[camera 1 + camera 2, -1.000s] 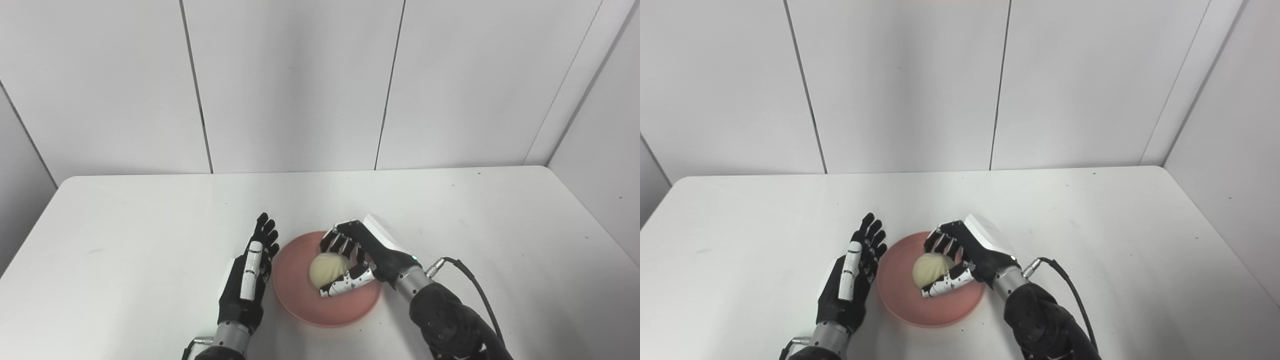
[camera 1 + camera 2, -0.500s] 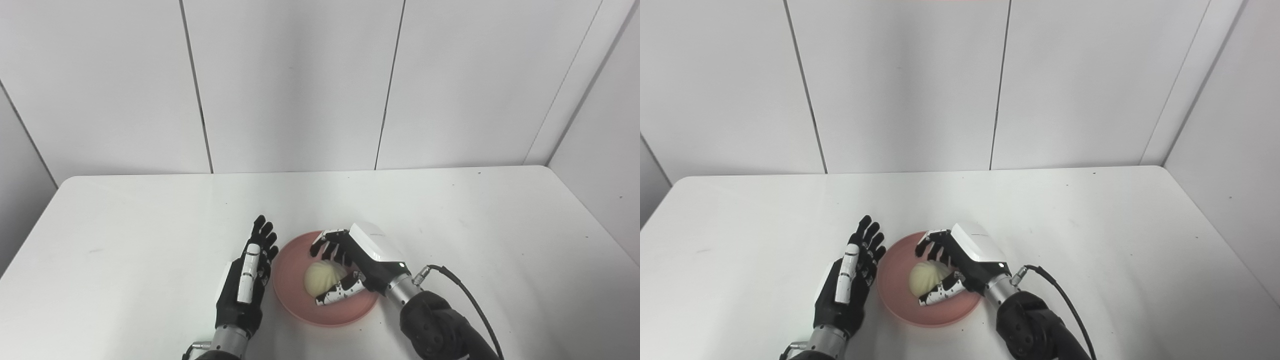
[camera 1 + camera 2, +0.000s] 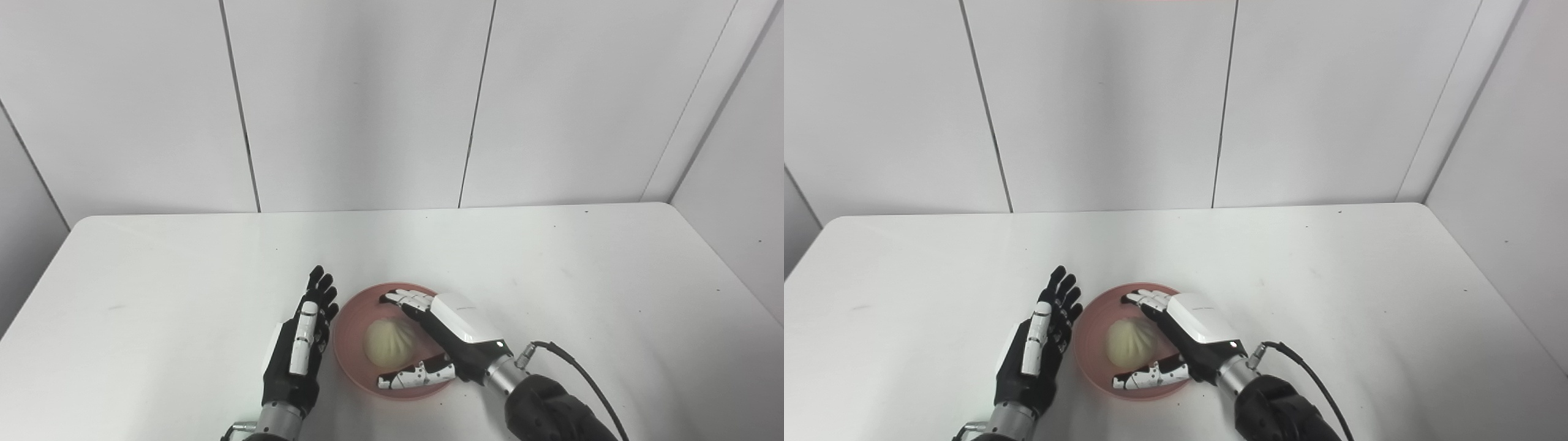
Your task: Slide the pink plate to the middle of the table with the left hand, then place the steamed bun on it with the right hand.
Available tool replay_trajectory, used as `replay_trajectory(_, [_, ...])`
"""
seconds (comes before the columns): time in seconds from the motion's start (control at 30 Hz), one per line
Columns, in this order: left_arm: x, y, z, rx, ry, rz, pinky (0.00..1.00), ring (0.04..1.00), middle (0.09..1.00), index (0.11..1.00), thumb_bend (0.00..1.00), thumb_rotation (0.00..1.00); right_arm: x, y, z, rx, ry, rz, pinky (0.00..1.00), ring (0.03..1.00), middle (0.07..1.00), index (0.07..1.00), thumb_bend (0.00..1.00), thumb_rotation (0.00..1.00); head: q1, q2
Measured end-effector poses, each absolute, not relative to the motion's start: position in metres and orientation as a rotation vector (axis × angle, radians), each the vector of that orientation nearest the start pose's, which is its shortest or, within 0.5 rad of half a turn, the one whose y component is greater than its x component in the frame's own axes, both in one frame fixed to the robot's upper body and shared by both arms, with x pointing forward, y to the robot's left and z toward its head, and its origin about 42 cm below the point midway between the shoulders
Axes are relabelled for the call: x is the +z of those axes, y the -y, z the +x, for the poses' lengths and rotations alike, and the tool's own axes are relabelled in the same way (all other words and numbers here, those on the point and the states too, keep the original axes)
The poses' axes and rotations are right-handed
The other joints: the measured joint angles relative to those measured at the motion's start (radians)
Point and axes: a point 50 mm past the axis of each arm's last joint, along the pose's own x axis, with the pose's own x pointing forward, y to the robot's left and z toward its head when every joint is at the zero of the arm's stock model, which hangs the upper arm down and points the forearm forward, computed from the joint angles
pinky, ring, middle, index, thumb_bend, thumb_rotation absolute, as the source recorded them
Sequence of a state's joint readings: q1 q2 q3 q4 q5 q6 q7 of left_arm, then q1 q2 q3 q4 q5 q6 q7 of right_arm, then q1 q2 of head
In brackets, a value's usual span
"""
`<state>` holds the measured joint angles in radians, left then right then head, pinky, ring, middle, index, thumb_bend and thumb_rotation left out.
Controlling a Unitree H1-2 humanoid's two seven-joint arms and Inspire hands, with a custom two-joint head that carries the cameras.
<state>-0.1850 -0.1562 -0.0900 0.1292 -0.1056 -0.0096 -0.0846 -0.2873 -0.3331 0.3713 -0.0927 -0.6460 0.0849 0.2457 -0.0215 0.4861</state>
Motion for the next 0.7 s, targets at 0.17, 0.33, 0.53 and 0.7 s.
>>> replay_trajectory(0.17, [0.125, -0.109, 0.336, -0.248, 0.059, -0.252, 1.00, 1.000, 1.000, 0.992, 0.50, 0.92, 0.172, 0.200, 0.335, 0.466, 0.218, -0.992, 0.95, 1.000, 1.000, 0.997, 0.68, 0.72, 0.014, 0.008])
replay_trajectory(0.33, [0.125, -0.110, 0.336, -0.249, 0.049, -0.284, 1.00, 1.000, 1.000, 0.995, 0.54, 0.89, 0.169, 0.220, 0.328, 0.338, 0.269, -0.821, 0.93, 1.000, 1.000, 1.000, 0.70, 0.79, 0.020, 0.022])
replay_trajectory(0.53, [0.126, -0.111, 0.340, -0.250, 0.043, -0.284, 1.00, 1.000, 1.000, 0.992, 0.56, 0.91, 0.163, 0.233, 0.334, 0.194, 0.339, -0.569, 0.98, 1.000, 1.000, 1.000, 0.65, 0.83, 0.040, 0.034])
replay_trajectory(0.7, [0.123, -0.113, 0.343, -0.233, 0.068, -0.239, 1.00, 1.000, 1.000, 0.992, 0.57, 0.94, 0.159, 0.244, 0.337, 0.088, 0.402, -0.372, 1.00, 1.000, 1.000, 1.000, 0.64, 0.83, 0.043, 0.048])
